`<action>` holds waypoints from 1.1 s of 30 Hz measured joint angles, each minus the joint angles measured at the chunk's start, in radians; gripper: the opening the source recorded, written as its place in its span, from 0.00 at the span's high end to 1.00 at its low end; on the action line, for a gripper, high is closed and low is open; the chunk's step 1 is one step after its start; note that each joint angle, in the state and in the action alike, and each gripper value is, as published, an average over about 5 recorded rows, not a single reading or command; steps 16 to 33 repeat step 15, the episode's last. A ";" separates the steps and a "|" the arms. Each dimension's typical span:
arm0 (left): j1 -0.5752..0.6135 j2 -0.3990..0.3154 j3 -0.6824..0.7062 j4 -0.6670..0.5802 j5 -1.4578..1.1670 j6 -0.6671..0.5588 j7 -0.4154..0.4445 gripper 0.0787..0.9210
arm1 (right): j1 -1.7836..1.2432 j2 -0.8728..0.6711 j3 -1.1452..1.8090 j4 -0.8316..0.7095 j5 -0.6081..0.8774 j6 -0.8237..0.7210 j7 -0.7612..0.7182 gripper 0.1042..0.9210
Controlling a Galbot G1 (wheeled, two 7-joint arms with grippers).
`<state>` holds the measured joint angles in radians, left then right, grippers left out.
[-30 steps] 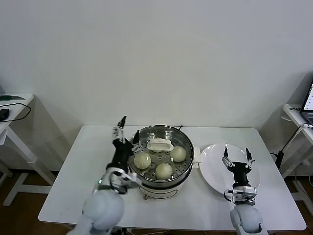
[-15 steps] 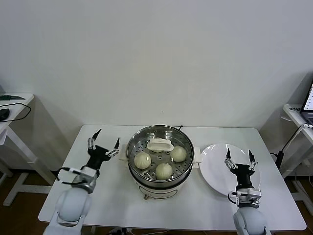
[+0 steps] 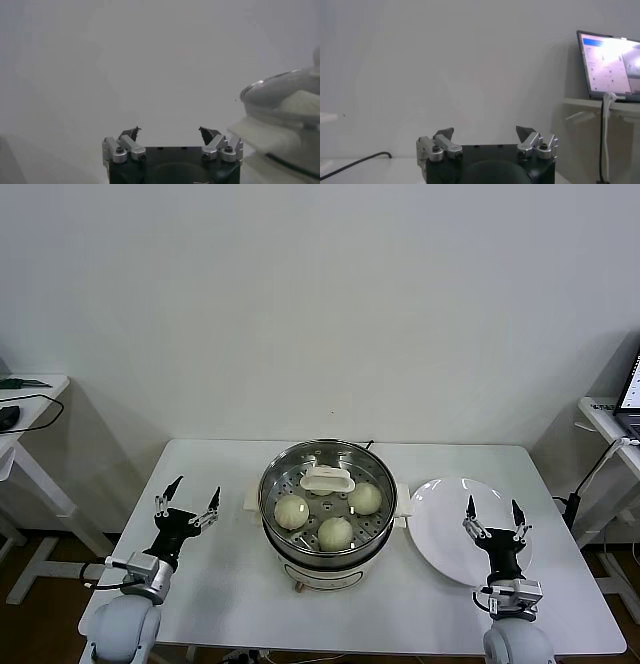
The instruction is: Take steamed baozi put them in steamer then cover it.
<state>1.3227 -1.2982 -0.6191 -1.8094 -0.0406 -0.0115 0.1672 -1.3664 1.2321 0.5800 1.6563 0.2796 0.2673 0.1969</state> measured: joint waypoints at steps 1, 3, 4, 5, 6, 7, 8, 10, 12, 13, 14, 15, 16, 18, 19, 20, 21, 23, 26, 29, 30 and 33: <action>0.002 0.001 -0.004 0.004 -0.006 -0.006 0.002 0.12 | -0.001 0.001 -0.001 0.001 0.001 -0.001 -0.001 0.12; 0.006 0.003 -0.009 0.011 -0.016 -0.018 0.006 0.12 | -0.003 0.003 -0.003 0.002 0.004 -0.003 -0.002 0.12; 0.008 0.004 -0.011 0.013 -0.020 -0.022 0.007 0.12 | -0.003 0.004 -0.004 0.002 0.005 -0.004 -0.003 0.12; 0.010 0.005 -0.013 0.014 -0.024 -0.026 0.010 0.12 | -0.003 0.006 -0.005 0.002 0.005 -0.005 -0.003 0.12; 0.013 0.006 -0.014 0.015 -0.028 -0.030 0.012 0.12 | -0.003 0.007 -0.006 0.001 0.006 -0.006 -0.003 0.12; 0.015 0.007 -0.015 0.017 -0.031 -0.033 0.014 0.12 | -0.002 0.009 -0.007 0.001 0.006 -0.006 -0.003 0.12; 0.017 0.008 -0.016 0.018 -0.034 -0.036 0.016 0.12 | -0.002 0.011 -0.008 0.001 0.007 -0.007 -0.002 0.12; 0.020 0.008 -0.020 0.020 -0.040 -0.041 0.018 0.12 | -0.001 0.013 -0.009 0.002 0.009 -0.010 -0.001 0.12; 0.021 0.009 -0.024 0.021 -0.044 -0.043 0.020 0.12 | -0.001 0.013 -0.008 0.004 0.011 -0.012 0.000 0.12; 0.022 0.009 -0.026 0.021 -0.046 -0.043 0.020 0.12 | -0.001 0.012 -0.008 0.005 0.011 -0.012 0.000 0.12; 0.022 0.010 -0.027 0.021 -0.047 -0.043 0.020 0.12 | -0.002 0.011 -0.008 0.005 0.012 -0.013 0.001 0.12; 0.022 0.010 -0.027 0.021 -0.048 -0.044 0.021 0.12 | -0.002 0.011 -0.008 0.006 0.012 -0.013 0.001 0.12; 0.022 0.010 -0.027 0.021 -0.048 -0.044 0.021 0.12 | -0.002 0.011 -0.008 0.006 0.012 -0.013 0.001 0.12; 0.022 0.010 -0.027 0.021 -0.048 -0.044 0.021 0.12 | -0.002 0.011 -0.008 0.006 0.012 -0.013 0.001 0.12; 0.022 0.010 -0.027 0.021 -0.048 -0.044 0.021 0.12 | -0.002 0.011 -0.008 0.006 0.012 -0.013 0.001 0.12; 0.022 0.010 -0.027 0.021 -0.048 -0.044 0.021 0.12 | -0.002 0.011 -0.008 0.006 0.012 -0.013 0.001 0.12; 0.022 0.010 -0.027 0.021 -0.048 -0.044 0.021 0.12 | -0.002 0.011 -0.008 0.006 0.012 -0.013 0.001 0.12; 0.022 0.010 -0.027 0.021 -0.048 -0.044 0.021 0.12 | -0.002 0.011 -0.008 0.006 0.012 -0.013 0.001 0.12; 0.022 0.010 -0.027 0.021 -0.048 -0.044 0.021 0.12 | -0.002 0.011 -0.008 0.006 0.012 -0.013 0.001 0.12; 0.022 0.010 -0.027 0.021 -0.048 -0.044 0.021 0.12 | -0.002 0.011 -0.008 0.006 0.012 -0.013 0.001 0.12; 0.022 0.010 -0.027 0.021 -0.048 -0.044 0.021 0.12 | -0.002 0.011 -0.008 0.006 0.012 -0.013 0.001 0.12; 0.022 0.010 -0.027 0.021 -0.048 -0.044 0.021 0.12 | -0.002 0.011 -0.008 0.006 0.012 -0.013 0.001 0.12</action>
